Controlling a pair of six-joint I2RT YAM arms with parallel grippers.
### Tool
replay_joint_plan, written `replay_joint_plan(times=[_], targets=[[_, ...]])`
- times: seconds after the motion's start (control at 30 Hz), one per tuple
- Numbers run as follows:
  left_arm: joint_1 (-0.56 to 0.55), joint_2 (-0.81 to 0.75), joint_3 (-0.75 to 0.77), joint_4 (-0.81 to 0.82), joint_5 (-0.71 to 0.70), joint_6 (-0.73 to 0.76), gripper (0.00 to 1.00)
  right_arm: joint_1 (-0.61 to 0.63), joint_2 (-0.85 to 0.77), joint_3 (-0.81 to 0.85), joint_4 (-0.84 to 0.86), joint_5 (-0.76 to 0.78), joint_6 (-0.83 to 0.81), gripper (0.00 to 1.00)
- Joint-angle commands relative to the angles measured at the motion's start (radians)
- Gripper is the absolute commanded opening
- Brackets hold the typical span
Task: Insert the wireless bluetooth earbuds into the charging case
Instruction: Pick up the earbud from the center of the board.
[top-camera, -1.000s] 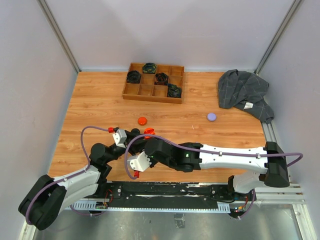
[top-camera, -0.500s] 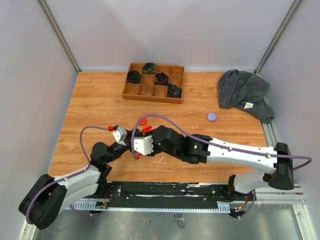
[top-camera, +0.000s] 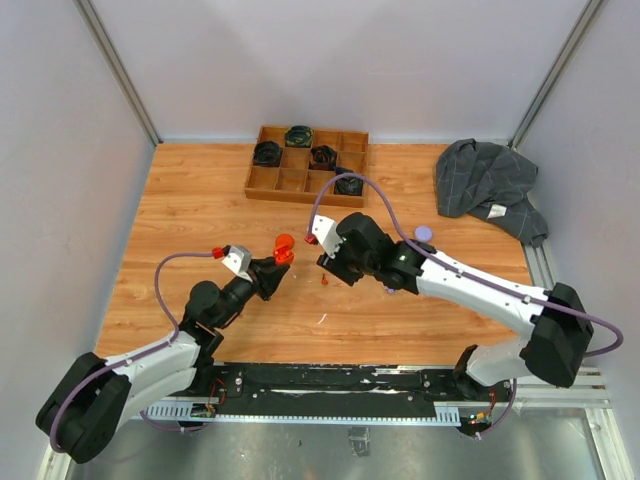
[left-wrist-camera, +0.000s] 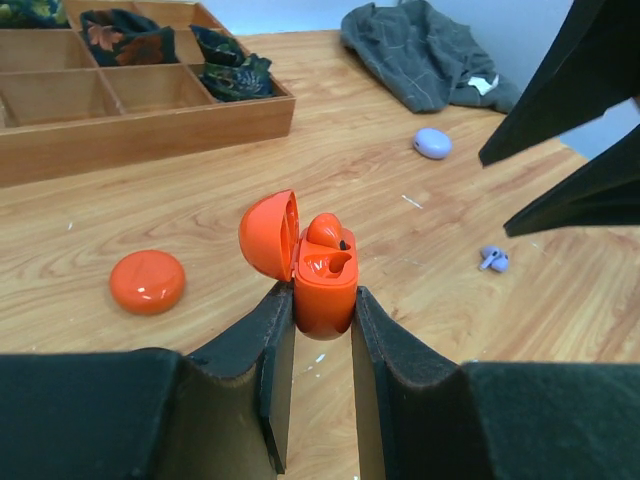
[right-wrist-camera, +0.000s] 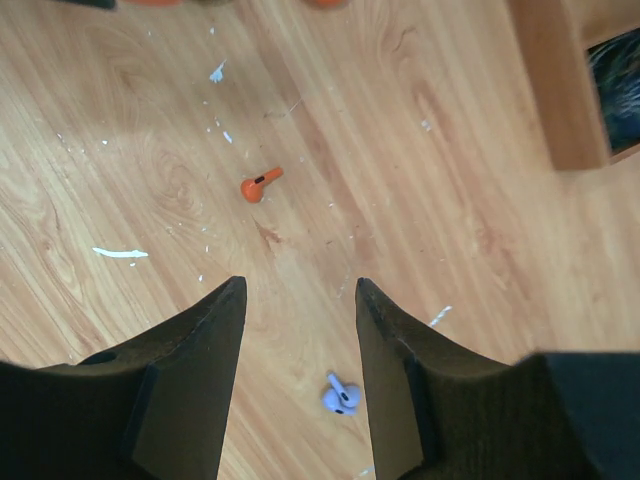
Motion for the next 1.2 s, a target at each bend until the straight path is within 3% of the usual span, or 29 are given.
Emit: replay_joint_plan(times=[0.0, 0.3, 0.57, 1.17], targets=[[0.004, -0.029, 0.015, -0.025, -0.079, -0.007, 0.00, -0.055, 0.074, -0.040, 0.050, -0.122, 0.109, 0.50], [0.004, -0.126, -0.008, -0.084, -0.213, -0.019, 0.00, -0.109, 0.285, -0.016, 0.129, -0.214, 0.080, 0.52], [0.005, -0.179, -0.022, -0.102, -0.260, -0.015, 0.00, -0.124, 0.456, 0.132, 0.144, -0.224, 0.054, 0.52], [0.005, -0.164, -0.020, -0.092, -0.251, -0.015, 0.00, -0.125, 0.587, 0.224, 0.106, -0.120, 0.030, 0.54]])
